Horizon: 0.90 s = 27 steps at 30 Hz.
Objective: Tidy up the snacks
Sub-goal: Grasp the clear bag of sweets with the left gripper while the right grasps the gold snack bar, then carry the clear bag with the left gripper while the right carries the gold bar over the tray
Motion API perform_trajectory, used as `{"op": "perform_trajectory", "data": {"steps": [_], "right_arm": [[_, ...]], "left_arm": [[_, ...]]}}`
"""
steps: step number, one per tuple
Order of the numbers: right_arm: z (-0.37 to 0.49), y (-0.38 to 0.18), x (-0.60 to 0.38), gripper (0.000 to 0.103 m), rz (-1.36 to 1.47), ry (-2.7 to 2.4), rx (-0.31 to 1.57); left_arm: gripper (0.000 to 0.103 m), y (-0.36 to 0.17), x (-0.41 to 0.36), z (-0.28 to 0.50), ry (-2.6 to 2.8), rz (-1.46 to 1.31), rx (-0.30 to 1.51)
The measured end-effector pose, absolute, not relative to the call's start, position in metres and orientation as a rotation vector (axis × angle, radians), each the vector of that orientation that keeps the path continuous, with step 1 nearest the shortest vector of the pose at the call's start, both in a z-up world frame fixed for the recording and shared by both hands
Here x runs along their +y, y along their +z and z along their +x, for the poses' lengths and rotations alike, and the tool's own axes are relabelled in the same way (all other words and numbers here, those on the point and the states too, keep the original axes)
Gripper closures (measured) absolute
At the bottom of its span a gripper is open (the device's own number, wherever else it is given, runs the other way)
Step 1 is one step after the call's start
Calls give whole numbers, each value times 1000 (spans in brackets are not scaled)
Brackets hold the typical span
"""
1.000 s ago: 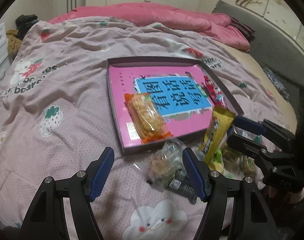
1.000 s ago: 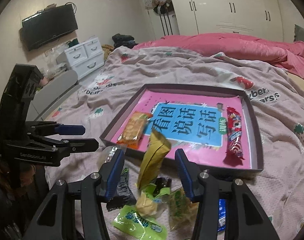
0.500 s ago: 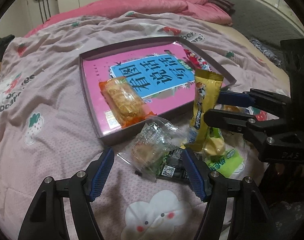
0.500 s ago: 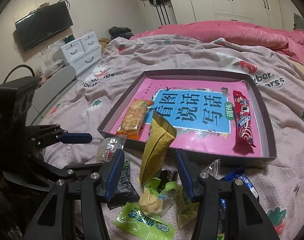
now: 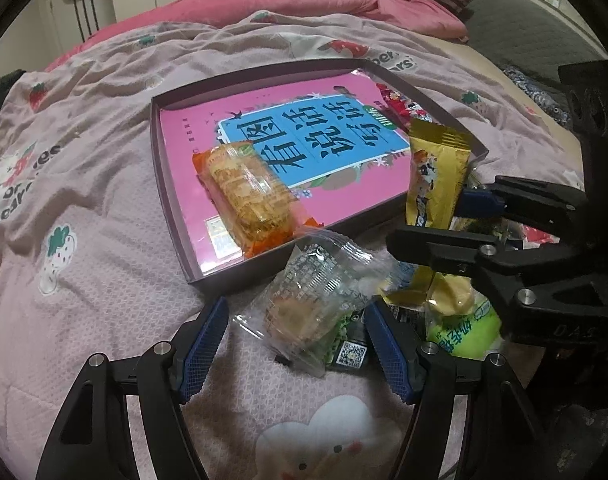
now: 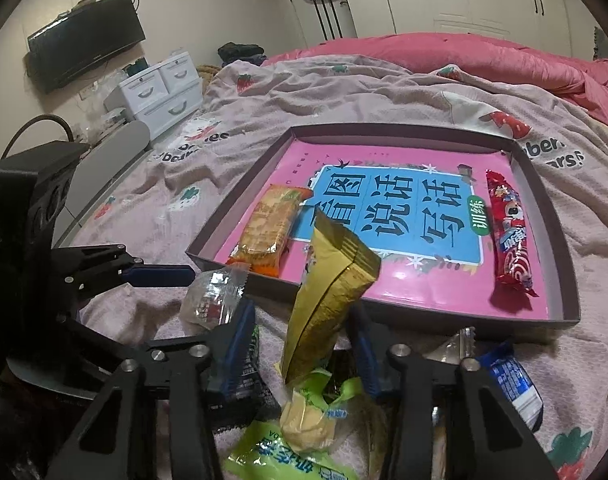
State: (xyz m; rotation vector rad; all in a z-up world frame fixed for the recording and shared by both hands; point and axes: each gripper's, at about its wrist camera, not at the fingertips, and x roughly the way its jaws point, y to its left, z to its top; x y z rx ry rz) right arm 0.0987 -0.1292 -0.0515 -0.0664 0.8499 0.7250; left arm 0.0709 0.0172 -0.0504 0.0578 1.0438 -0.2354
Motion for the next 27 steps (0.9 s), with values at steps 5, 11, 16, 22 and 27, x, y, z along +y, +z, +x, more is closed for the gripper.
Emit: {"op": "perform_trajectory", "data": {"steps": [5, 11, 16, 22, 27], "right_arm": [[100, -52, -132, 78, -66, 722, 840], [101, -50, -136, 78, -49, 738, 829], [100, -45, -137, 80, -42, 762, 813], [98, -36, -142, 80, -24, 777, 782], [98, -26, -150, 80, 10, 776, 749]], "left_arm": [[31, -54, 20, 76, -239, 17, 1053], [36, -58, 21, 81, -252, -47, 1048], [54, -58, 22, 81, -232, -59, 1042], [61, -48, 25, 79, -256, -95, 1017], [61, -34, 28, 73, -264, -120, 979]]}}
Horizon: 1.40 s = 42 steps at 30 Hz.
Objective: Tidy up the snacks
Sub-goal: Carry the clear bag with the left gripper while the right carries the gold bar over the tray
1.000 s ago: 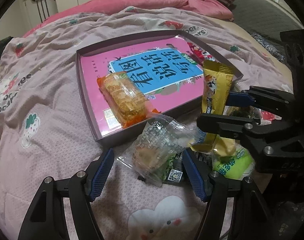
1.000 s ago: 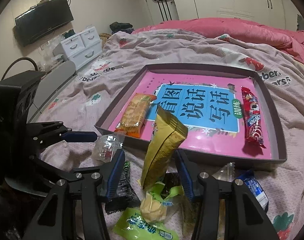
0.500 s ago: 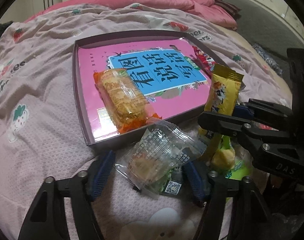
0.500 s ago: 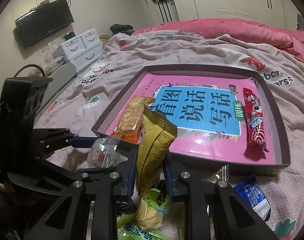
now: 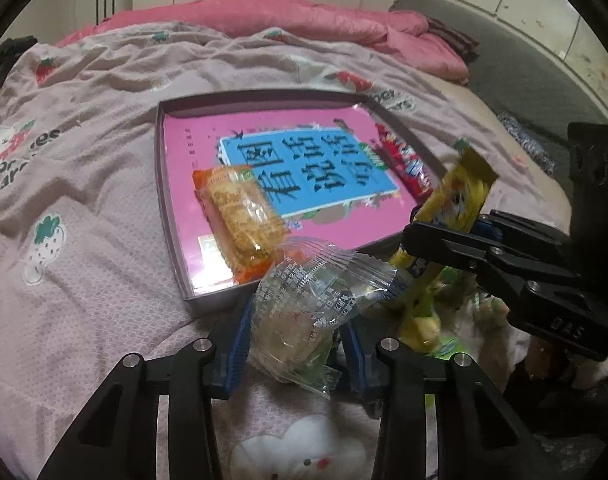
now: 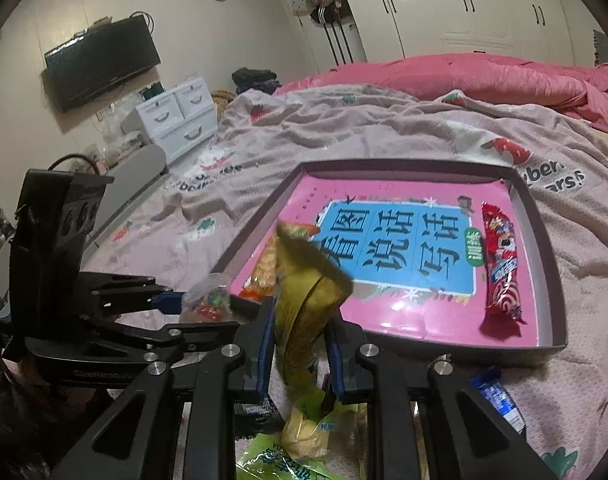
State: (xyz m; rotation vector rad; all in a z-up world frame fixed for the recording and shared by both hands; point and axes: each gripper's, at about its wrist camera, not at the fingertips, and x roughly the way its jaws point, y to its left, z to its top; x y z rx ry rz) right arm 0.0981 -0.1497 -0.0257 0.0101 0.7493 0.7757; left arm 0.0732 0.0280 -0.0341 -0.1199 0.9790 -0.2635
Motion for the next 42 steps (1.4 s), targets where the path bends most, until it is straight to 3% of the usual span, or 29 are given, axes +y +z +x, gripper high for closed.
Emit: {"op": "perform_trajectory", "data": {"steps": [16, 42], "right_arm": [[104, 4, -179, 82, 100, 745, 643], [141, 4, -221, 82, 184, 590, 635]], "left_arm": [[61, 1, 22, 68, -253, -166, 882], [61, -13, -9, 123, -172, -157, 891]]}}
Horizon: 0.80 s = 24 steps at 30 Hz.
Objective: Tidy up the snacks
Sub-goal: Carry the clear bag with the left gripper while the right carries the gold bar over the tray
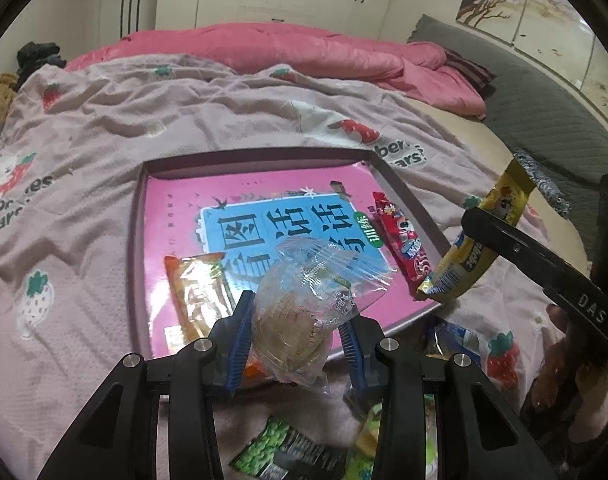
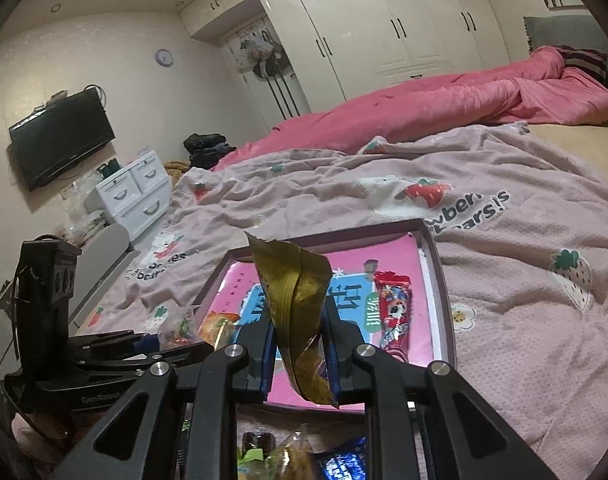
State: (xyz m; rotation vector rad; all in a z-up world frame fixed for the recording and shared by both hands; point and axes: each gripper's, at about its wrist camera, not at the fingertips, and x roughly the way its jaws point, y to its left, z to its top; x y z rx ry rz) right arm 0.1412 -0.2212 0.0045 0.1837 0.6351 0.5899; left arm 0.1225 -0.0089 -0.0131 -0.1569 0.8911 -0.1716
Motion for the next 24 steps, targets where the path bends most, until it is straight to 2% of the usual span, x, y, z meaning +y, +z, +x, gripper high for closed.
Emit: {"op": "perform_trajectory", "data": {"steps": [24], "right_arm": [[168, -37, -203, 82, 180, 609, 791]], "left_arm": [[61, -41, -23, 153, -168, -118, 931]]}}
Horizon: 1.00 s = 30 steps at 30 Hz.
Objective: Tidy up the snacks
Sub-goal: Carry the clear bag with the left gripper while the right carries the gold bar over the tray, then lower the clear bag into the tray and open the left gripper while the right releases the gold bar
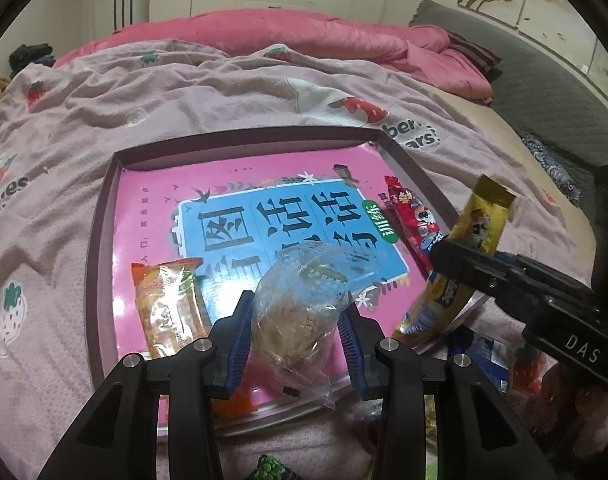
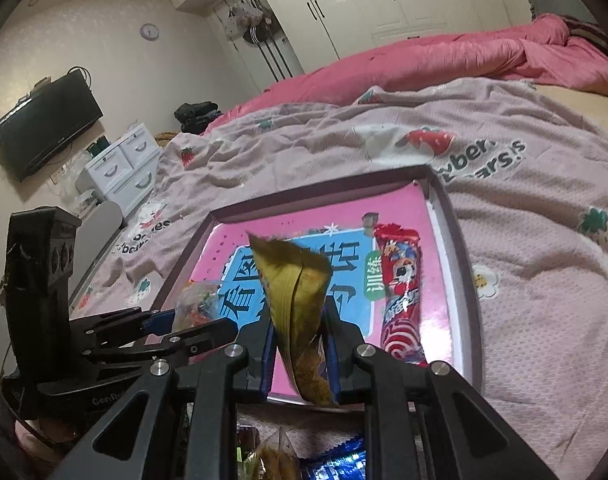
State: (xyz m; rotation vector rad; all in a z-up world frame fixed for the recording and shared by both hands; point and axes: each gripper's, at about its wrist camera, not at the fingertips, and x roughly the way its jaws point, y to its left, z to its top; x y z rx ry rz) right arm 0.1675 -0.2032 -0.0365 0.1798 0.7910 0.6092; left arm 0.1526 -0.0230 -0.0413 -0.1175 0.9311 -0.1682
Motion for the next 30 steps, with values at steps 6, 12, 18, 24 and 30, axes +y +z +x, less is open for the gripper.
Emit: {"op": "perform_trajectory", "data": {"steps": [6, 12, 18, 24, 30], "right_arm": [[172, -46, -201, 82, 183, 610, 827], [176, -55, -203, 82, 182, 584, 857], [177, -57, -202, 82, 176, 579, 872], [177, -56, -202, 82, 178, 576, 871], [178, -55, -205, 82, 189, 572, 869]], "left_arm": [[61, -45, -24, 157, -167, -119, 937], [61, -49, -25, 161, -168, -124, 944], [61, -51, -24, 162, -170, -124, 950], [61, -50, -24, 162, -169, -124, 948], [58, -51, -25, 163, -169, -129, 957]]}}
